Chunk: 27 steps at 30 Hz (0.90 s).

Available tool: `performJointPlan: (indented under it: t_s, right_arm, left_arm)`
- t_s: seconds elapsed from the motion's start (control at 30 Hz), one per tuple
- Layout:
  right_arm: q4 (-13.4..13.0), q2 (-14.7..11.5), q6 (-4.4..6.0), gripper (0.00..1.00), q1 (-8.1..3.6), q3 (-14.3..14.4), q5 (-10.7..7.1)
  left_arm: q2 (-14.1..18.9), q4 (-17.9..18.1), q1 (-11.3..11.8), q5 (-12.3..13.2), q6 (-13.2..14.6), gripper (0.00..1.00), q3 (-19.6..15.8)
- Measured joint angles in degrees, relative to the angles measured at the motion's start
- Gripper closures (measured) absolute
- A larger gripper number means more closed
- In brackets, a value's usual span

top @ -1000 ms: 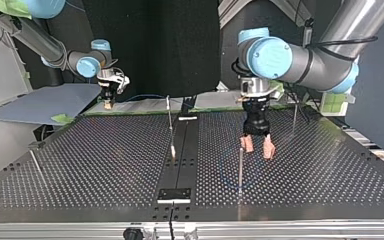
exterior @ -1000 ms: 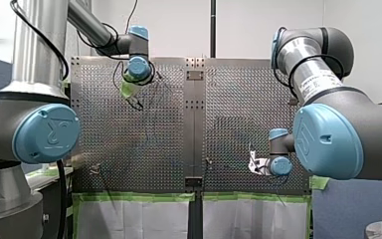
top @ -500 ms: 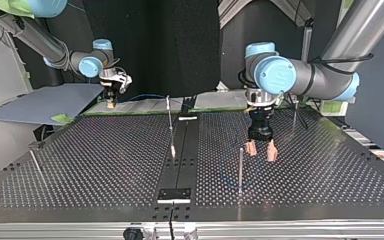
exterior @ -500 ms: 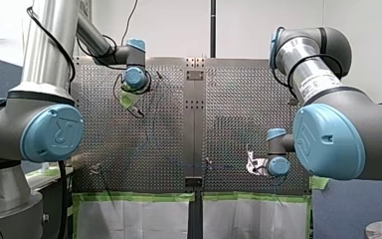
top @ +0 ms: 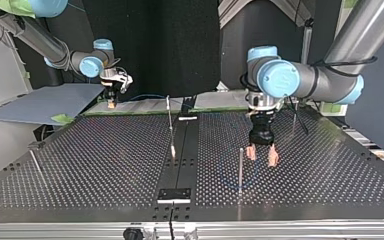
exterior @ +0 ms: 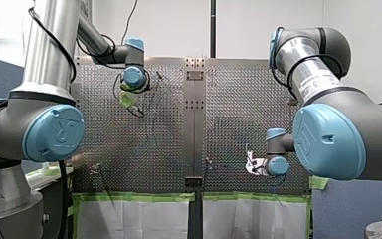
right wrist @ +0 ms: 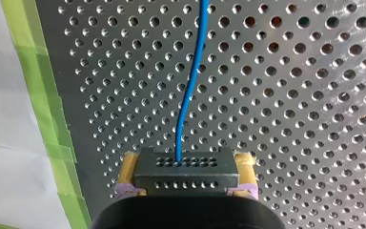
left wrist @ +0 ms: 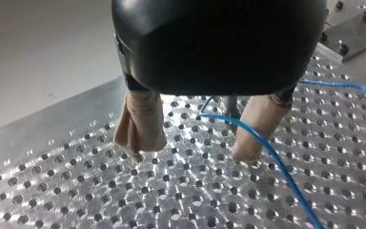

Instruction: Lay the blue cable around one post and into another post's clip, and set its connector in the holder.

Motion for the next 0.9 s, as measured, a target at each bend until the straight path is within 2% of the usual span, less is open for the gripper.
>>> performJointPlan:
  t_s: [0.3, 0.43, 0.73, 0.9]
  right_arm:
    - [0.41, 0.00, 0.17, 0.87, 0.23, 0.02, 0.00]
    - [0.25, 0.01, 0.34, 0.87, 0.08, 0.00, -0.04]
    - [0.06, 0.01, 0.53, 0.87, -0.07, 0.00, -0.05]
    - [0.08, 0.02, 0.53, 0.87, -0.08, 0.02, -0.05]
  left_arm:
    - [-0.15, -1.96, 0.55, -1.18, -0.23, 0.00, 3.38]
    - [-1.21, -2.90, 0.39, -1.03, -0.21, 0.00, 4.94]
    - [-4.74, -3.26, 0.29, -0.96, -0.17, 0.00, 6.00]
    - [-5.49, -3.30, 0.42, -1.00, -0.08, 0.00, 6.29]
